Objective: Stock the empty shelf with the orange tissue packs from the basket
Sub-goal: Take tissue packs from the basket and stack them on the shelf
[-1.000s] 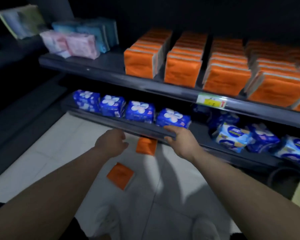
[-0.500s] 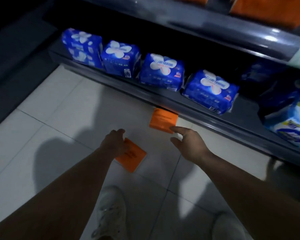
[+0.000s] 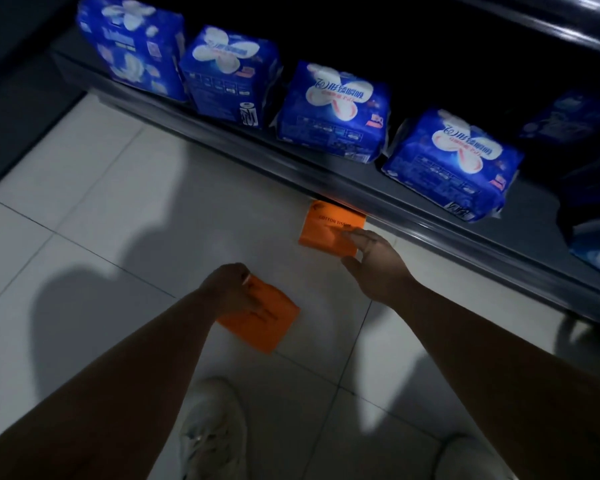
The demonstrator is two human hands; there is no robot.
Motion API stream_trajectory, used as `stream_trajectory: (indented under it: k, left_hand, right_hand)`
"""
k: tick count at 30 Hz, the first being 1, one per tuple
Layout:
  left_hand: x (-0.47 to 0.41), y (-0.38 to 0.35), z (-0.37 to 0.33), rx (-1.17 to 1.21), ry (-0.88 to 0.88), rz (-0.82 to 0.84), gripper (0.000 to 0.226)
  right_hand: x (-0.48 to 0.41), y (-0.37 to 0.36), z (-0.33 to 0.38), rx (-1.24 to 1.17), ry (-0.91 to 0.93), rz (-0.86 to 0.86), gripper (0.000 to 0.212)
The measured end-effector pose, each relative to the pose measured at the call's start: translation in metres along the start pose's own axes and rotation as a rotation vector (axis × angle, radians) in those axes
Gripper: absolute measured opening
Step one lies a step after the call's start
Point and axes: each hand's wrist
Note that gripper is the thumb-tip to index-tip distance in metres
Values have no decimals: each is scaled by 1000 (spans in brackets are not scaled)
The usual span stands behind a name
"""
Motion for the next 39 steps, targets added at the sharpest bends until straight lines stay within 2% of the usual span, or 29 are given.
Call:
stream_trajectory:
  k: [4,7,10,13,16,20,24,27,29,32,35,37,39]
  left_hand:
    - [-2,31,5,329,60,-77,34]
    - [-3,49,13,523,99,-179,35]
    - [-7,55,21,585,142,-257,40]
    - [-10,56,30,659,188,-276,43]
    - [-11,55,37,682,197,-269,45]
    - [-11,55,37,739,229,-276,41]
    - [-10,56,34,762,210,-250,35]
    - [-8,59,36,729,204,-250,34]
    - [-6,62,37,743,223,-238,40]
    - [1,67,35,774,241,-245,40]
    - [9,74,29,775,250,-250,47]
    - [17,79,23,779,239,-257,47]
    - [27,86,15,786,233,-270,49]
  right_hand:
    - [-8,-8,1,-12,8,2,52]
    - [-20,-16,-2,60,15,30,55]
    - [-33,-24,-7,182,28,86,56]
    - [-32,-31,-12,321,89,165,47]
    - [-17,-36,-13,358,153,109,38]
    - [1,-34,-7,313,127,44,30]
    - [4,-34,-3,115,-11,10,45]
    - [0,-38,-2,270,13,120,71]
    - [1,-42,-3,376,-14,168,75]
    - [7,-43,-4,510,-42,148,55]
    - [17,-34,-3,524,-15,133,37]
    - [25,-21,-3,472,-8,127,38]
    - [34,-1,0,303,-80,146,36]
Point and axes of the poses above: each hand's wrist, its own x-axis away from the middle knuckle, its own y-axis out of the back of the hand, z = x × y, and after that the axes turned 11 degrees about -z, right-handed
